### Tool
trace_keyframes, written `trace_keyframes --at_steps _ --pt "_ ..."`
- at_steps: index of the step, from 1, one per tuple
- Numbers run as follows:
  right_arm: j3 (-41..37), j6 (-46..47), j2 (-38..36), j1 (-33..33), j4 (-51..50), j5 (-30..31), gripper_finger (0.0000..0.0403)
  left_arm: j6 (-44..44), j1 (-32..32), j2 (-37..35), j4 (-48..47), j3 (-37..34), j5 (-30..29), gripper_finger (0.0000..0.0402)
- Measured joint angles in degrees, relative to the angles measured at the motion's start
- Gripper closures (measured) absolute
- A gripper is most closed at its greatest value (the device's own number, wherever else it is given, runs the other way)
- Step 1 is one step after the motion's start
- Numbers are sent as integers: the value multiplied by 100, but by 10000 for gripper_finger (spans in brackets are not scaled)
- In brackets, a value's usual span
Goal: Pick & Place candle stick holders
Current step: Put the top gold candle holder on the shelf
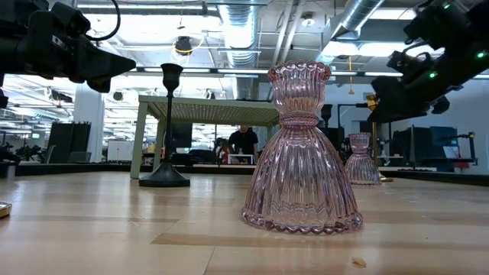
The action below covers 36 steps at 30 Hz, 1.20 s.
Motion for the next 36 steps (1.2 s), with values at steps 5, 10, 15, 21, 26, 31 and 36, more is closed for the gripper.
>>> trace_keyframes --at_steps 5,10,15,21,26,31,36 --pt "0 36 372 -428 430 -6 207 9 1 0 0 0 -2 395" --pt "0 38 711 -787 800 -11 218 9 1 0 -2 0 -1 395" --pt "0 40 967 -1020 1206 -23 236 9 0 0 -2 0 -1 395" --pt "2 42 1194 -1288 1504 -22 265 9 1 0 -2 0 0 395" --pt "2 44 1341 -1529 1501 -22 288 9 -1 0 -2 0 0 395" --pt "2 46 1473 -1675 1493 -22 299 9 0 0 -3 0 -1 395" --pt "2 40 1513 -1738 1542 -22 329 8 -1 0 -2 0 -1 395"
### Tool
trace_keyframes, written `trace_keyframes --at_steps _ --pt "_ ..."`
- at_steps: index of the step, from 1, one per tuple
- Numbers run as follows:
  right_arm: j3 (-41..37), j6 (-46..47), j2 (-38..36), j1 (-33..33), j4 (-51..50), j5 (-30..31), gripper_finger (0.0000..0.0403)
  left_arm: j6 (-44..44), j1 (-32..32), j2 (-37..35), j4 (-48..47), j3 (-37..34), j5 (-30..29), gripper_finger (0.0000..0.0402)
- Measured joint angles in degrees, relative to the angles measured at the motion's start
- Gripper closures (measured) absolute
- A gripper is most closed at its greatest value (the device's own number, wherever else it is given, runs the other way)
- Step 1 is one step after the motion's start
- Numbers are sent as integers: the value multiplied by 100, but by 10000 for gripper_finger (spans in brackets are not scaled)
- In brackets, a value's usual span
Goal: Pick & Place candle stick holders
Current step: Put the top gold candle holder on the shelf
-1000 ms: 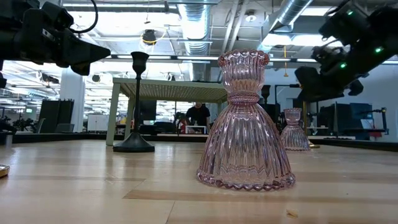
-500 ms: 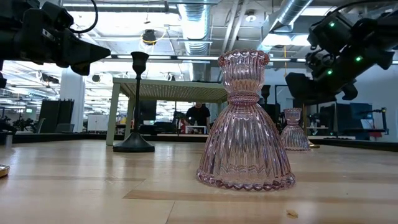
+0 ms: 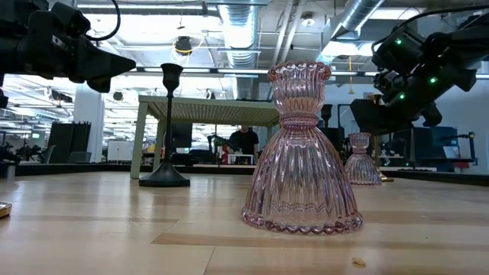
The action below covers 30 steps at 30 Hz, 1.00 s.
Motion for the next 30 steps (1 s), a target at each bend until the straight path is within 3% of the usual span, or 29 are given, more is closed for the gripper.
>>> trace_keyframes --at_steps 5,14,24,30 --pt "0 -270 0 -13 95 -2 390 1 0 0 -2 0 -1 395" --pt "301 -908 -55 40 181 -615 395 0 2 0 -2 0 1 395" --pt "1671 -1335 -139 117 -1855 -623 399 -4 0 68 -2 0 -2 395" --pt "2304 -1864 -487 113 -2393 -616 400 -15 0 412 0 0 -1 395"
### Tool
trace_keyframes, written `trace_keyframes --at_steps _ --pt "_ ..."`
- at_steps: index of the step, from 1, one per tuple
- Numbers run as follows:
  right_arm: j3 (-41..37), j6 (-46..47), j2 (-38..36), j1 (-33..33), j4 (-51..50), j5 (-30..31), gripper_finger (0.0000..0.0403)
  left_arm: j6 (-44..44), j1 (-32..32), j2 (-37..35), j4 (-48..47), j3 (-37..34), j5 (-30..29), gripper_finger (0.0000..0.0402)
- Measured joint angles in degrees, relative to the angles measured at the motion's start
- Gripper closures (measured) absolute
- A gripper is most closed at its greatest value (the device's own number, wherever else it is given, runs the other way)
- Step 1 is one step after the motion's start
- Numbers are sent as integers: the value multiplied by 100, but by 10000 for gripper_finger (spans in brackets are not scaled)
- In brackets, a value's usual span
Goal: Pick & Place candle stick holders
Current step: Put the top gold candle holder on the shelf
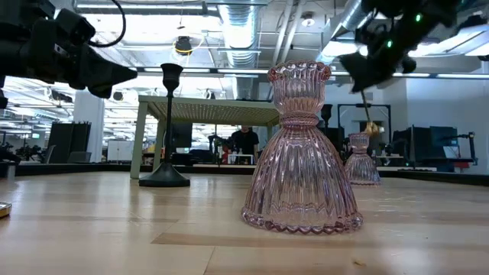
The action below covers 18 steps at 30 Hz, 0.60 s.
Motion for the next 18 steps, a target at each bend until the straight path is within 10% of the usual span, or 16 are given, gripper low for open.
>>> trace_keyframes --at_steps 18 --pt "1964 -1583 335 0 -348 -709 400 17 0 382 824 0 0 395"
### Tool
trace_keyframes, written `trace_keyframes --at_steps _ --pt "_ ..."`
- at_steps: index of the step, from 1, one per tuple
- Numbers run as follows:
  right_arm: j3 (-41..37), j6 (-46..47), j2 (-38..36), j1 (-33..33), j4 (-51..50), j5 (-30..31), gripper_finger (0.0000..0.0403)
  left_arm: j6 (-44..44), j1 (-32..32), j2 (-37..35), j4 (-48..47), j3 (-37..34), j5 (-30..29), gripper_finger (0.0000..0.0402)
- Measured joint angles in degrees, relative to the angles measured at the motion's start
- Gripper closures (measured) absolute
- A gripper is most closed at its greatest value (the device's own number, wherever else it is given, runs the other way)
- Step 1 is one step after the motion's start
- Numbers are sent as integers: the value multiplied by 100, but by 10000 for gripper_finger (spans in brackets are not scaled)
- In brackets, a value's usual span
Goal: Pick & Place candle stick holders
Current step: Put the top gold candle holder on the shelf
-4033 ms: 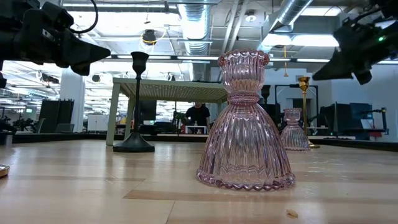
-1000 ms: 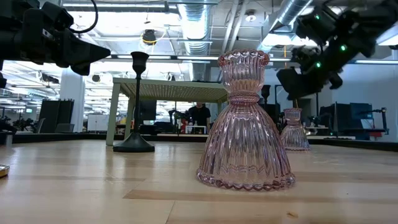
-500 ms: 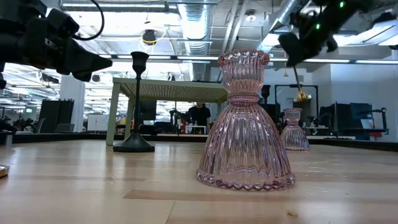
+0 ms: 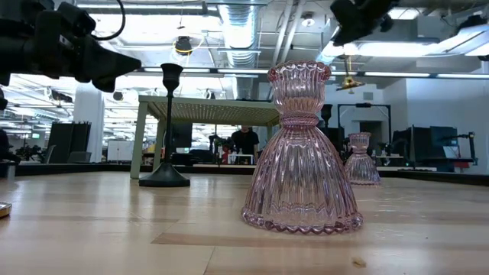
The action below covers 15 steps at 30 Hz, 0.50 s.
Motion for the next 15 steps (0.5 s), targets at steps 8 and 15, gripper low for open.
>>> trace_keyframes --at_steps 8,15 --pt "395 -437 771 0 559 -898 400 -2 0 0 206 0 0 395" --pt "396 -720 1043 -75 1625 -2309 400 -16 1 0 327 0 0 395"
